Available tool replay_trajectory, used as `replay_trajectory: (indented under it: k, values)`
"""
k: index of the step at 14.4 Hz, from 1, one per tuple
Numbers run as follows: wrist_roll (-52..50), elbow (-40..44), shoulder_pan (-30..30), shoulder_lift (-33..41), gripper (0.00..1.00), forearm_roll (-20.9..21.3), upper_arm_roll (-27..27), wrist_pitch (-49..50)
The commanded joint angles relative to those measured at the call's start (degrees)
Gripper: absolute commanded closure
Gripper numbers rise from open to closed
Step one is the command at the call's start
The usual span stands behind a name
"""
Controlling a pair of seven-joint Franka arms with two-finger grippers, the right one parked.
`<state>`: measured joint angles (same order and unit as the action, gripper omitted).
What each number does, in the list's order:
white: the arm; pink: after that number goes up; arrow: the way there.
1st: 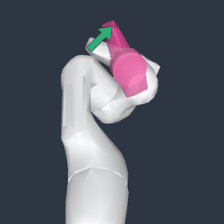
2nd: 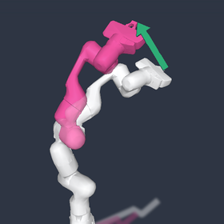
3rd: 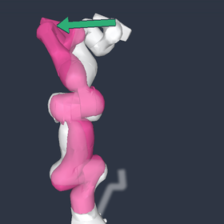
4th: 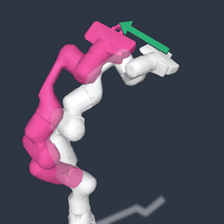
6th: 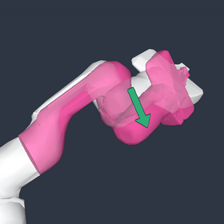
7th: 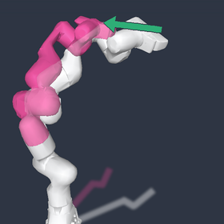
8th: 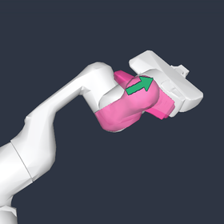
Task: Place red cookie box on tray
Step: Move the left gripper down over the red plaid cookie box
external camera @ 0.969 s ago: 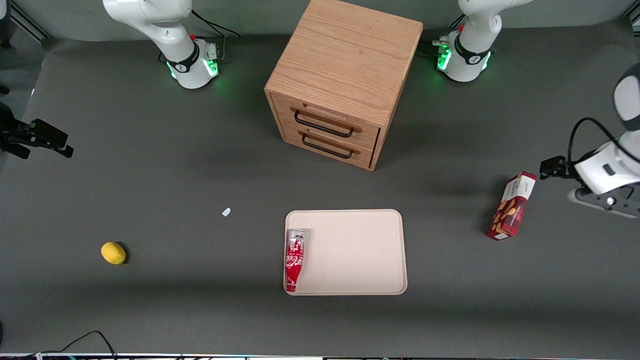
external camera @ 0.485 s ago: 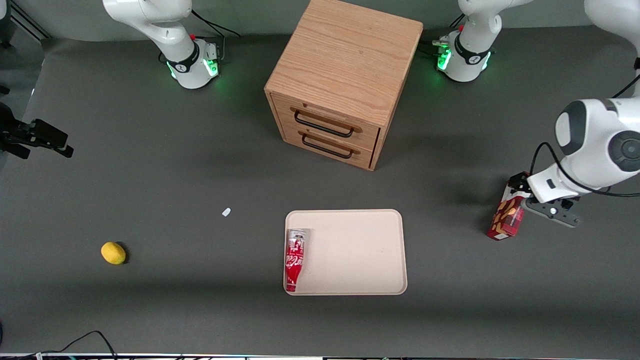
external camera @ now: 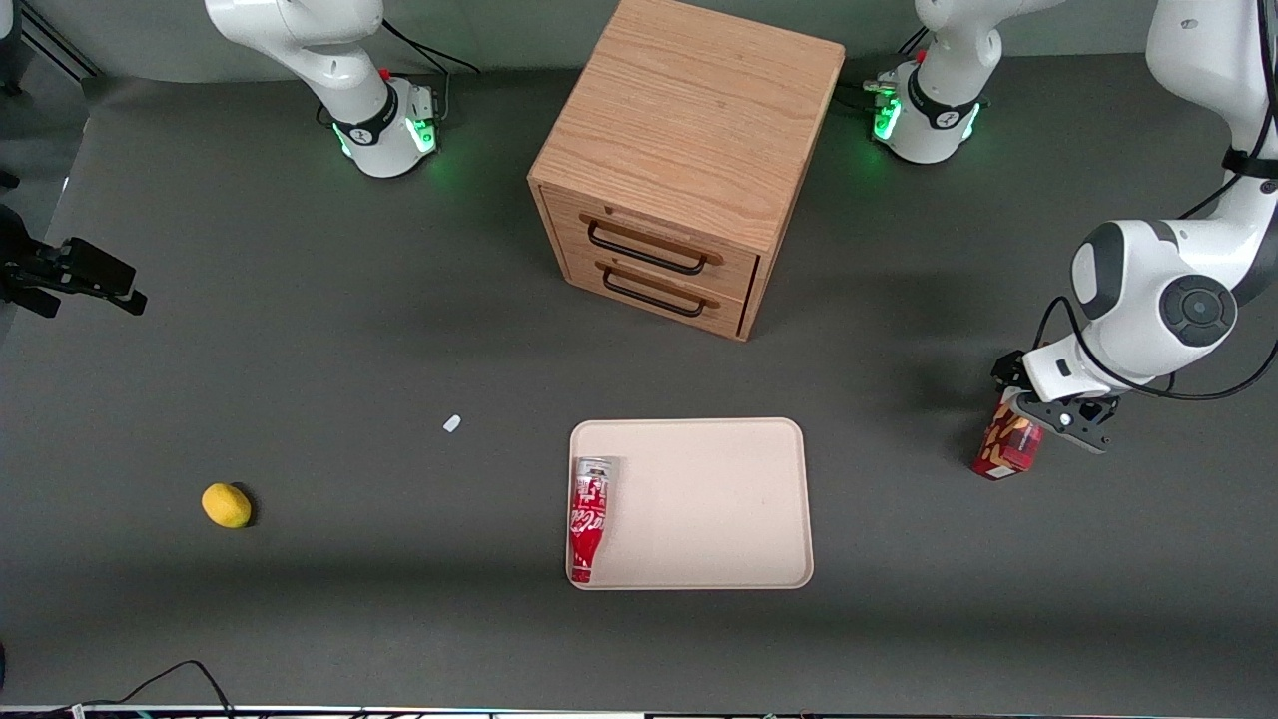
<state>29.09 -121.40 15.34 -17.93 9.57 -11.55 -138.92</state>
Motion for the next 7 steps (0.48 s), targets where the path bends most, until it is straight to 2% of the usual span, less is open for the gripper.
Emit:
replay_trajectory:
  k: [1,4,7]
  values:
    - [1.6,-0.5,-0.9,-1.0,0.0,0.8,1.5,-2.6]
    - [1.5,-0.6,-1.4,-2.2,0.01,0.8,2.3,-4.0]
    - [1.5,-1.6,-1.7,-3.1,0.19,0.8,2.8,-6.2]
